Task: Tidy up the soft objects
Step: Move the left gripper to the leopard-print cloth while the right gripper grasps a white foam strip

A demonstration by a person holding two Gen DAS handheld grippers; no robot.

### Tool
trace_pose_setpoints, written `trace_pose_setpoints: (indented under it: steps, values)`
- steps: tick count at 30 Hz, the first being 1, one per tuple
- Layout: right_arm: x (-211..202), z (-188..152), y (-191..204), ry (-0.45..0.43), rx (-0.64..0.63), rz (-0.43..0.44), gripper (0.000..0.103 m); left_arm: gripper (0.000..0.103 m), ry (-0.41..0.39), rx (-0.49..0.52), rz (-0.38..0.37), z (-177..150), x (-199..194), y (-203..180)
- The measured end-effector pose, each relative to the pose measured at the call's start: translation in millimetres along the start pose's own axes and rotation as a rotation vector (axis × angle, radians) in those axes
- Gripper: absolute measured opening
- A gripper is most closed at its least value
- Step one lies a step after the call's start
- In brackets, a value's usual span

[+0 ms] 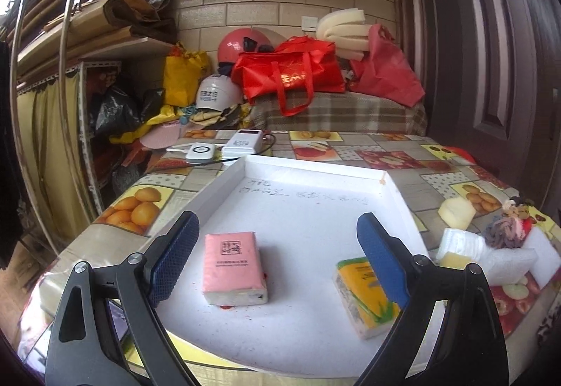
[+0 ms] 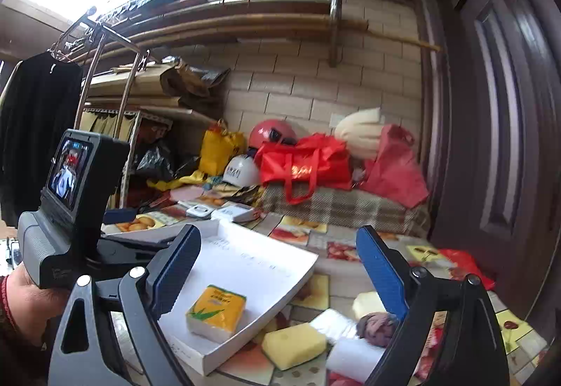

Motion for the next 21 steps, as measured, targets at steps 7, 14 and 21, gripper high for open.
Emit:
trace_pose_setpoints:
  steps: [7, 14, 21]
  values:
    - [-24, -3, -46, -0.059, 0.026, -0.114, 0.091, 0.092, 0.022, 0.135, -0.189, -8, -11, -68]
    - [-68, -10, -160, -0.076, 0.269, -0.17, 0.103, 0.092, 0.027, 0.299, -0.346, -19, -25, -125]
    - [-31, -52, -235, 0.309, 0.323, -0.097, 0.103, 0.092, 0.134, 0.596, -0.64, -54, -47, -220]
Point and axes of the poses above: each gripper's, at about its wrist camera, not at the fingertips, and x roughly the way its jaws point, y to its left, z to its top, the point moved 6 cm from there along x, roughly the way its jaws point, and after that the axes turned 7 degrees about y, right-handed, at the moved point
